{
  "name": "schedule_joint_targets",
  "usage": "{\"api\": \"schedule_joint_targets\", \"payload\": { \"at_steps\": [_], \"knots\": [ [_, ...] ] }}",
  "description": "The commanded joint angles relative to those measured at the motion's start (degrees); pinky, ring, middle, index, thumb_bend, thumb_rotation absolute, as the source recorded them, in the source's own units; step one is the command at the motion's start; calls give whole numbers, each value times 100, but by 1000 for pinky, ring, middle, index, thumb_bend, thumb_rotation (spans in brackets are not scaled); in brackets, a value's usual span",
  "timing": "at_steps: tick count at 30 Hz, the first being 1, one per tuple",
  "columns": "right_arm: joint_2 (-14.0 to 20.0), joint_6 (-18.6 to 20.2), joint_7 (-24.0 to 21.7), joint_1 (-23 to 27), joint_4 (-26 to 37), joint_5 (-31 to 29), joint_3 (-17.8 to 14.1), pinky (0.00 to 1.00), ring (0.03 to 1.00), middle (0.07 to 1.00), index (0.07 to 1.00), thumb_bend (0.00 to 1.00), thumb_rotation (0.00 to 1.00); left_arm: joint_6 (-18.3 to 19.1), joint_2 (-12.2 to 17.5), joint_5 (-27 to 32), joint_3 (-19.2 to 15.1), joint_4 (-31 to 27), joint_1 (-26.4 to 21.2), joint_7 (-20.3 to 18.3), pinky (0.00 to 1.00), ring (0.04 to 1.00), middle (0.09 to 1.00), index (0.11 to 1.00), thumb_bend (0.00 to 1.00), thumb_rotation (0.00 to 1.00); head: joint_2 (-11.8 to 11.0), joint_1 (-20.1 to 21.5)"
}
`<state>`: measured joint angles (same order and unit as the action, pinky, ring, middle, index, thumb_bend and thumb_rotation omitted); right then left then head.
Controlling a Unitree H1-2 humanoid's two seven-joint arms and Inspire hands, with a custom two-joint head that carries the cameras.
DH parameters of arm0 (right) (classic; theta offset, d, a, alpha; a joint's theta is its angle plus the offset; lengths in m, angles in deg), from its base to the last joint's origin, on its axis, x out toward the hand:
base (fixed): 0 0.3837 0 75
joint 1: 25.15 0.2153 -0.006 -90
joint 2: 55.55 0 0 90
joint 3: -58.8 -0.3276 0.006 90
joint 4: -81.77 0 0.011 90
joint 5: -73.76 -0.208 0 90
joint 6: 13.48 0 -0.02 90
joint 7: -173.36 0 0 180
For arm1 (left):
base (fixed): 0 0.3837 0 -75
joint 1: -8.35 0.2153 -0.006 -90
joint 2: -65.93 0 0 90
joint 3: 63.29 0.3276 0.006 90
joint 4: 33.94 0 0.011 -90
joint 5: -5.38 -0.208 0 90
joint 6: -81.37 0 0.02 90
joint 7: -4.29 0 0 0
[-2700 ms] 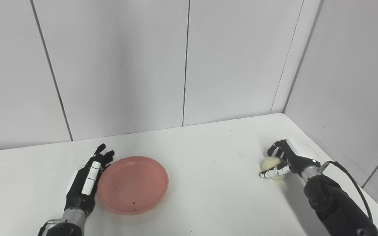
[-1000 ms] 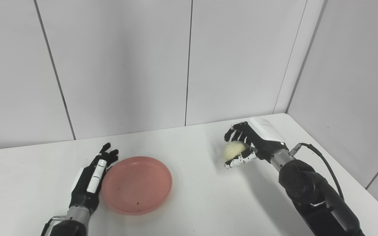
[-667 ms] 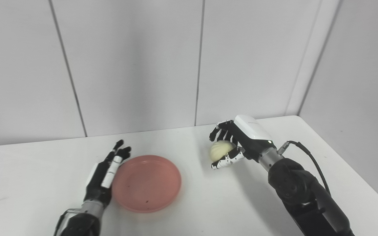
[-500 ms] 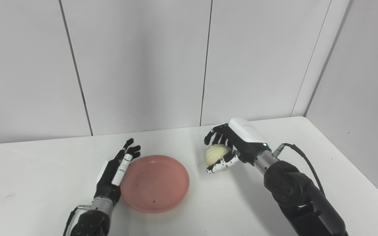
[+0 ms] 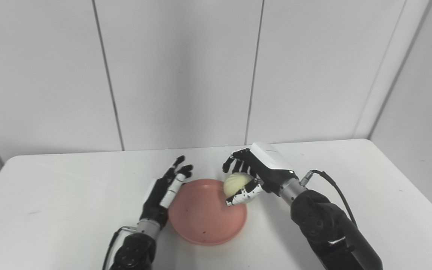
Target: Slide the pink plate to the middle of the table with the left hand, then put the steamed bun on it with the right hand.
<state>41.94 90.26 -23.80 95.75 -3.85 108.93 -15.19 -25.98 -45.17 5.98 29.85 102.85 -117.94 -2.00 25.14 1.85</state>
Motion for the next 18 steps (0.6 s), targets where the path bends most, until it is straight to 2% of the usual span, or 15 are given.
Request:
{"api": "schedule_joint_targets", "payload": {
  "at_steps": [1,11,16,18],
  "knots": [
    [-10,-278,89,323,10,-10,-20,283,351,425,522,523,0,-198,-110,2,27,308,302,26,773,856,845,888,725,793,0,-16],
    [-227,-486,144,477,-461,-17,125,347,432,494,479,527,0,-193,-151,-114,90,290,308,110,764,852,835,887,808,826,56,-82],
    [-306,-547,161,508,-669,10,179,261,335,428,515,524,0,-155,-159,-138,121,175,361,119,768,853,835,888,819,827,82,-91],
    [-343,-599,202,528,-834,43,216,253,328,423,518,524,0,-176,-155,-135,134,168,367,111,762,851,834,887,811,828,100,-84]
  ]
}}
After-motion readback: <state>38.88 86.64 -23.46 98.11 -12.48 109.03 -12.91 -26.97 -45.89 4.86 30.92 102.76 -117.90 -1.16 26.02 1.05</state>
